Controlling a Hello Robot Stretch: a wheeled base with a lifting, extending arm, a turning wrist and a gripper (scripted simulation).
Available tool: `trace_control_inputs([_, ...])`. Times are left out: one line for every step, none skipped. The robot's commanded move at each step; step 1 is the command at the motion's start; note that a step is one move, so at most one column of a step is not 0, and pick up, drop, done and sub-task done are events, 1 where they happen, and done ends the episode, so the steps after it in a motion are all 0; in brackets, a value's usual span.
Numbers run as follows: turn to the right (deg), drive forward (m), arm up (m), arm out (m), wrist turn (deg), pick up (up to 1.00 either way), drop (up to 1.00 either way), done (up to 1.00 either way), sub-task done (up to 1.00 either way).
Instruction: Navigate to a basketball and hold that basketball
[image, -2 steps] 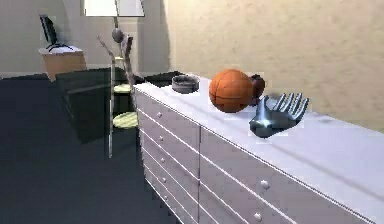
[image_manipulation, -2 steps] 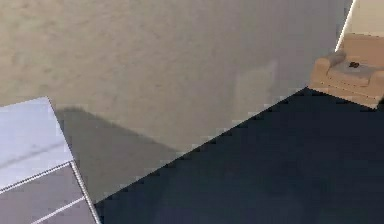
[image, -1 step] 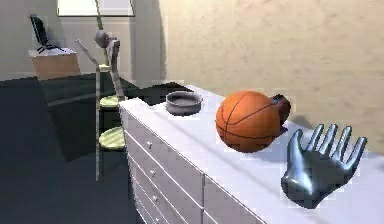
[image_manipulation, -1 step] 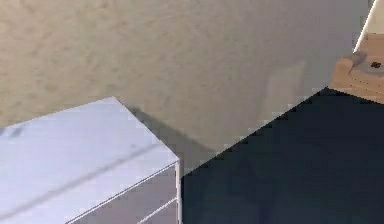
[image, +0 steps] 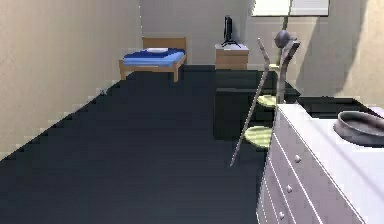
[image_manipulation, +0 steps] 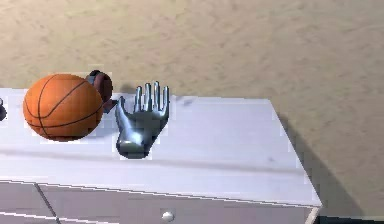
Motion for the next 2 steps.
trace_control_inputs([-27.0,0.0,0.0,0.0,0.0,0.0,0.0,0.0,0.0])
trace_control_inputs([0.0,0.0,0.5,0.0,0.0,0.0,0.0,0.0,0.0])
